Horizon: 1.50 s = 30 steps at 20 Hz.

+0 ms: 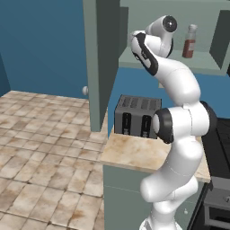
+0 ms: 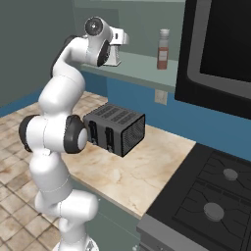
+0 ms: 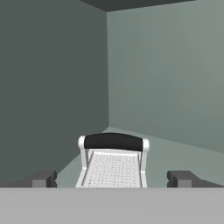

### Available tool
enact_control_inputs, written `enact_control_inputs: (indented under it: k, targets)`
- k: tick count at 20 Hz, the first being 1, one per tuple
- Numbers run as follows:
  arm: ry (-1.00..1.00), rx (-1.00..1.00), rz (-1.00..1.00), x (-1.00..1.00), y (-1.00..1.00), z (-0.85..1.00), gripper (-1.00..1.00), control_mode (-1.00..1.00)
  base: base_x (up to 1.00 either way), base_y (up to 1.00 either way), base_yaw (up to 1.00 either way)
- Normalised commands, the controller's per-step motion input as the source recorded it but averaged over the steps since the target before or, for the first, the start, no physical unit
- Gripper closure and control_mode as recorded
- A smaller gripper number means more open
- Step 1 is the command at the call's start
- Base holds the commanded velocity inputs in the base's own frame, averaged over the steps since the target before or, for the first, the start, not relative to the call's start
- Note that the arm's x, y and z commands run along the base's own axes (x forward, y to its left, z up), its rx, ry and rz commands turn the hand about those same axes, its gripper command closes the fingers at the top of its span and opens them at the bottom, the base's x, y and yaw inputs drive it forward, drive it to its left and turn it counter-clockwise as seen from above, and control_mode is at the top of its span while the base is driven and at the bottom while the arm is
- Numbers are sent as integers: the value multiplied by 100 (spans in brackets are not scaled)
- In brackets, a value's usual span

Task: Pick the cheese from the fridge and the cheese grater from the cabinet and place them next to the salad bowl.

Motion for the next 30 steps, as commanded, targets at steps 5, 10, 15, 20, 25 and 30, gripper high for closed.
enact_control_inputs:
  k: [5, 10, 15, 20, 25, 30]
  targets:
    - [0, 0, 0, 5, 0, 0, 100, -100, 0, 0, 0]
    - [0, 0, 0, 0, 0, 0, 100, -100, 0, 0, 0]
    - [0, 0, 0, 0, 0, 0, 100, -100, 0, 0, 0]
    - [-6, 0, 0, -8, 0, 3, 100, -100, 0, 0, 0]
    - [-17, 0, 0, -45, 0, 15, 100, -100, 0, 0, 0]
    - [-13, 0, -3, -76, 0, 21, 100, -100, 0, 0, 0]
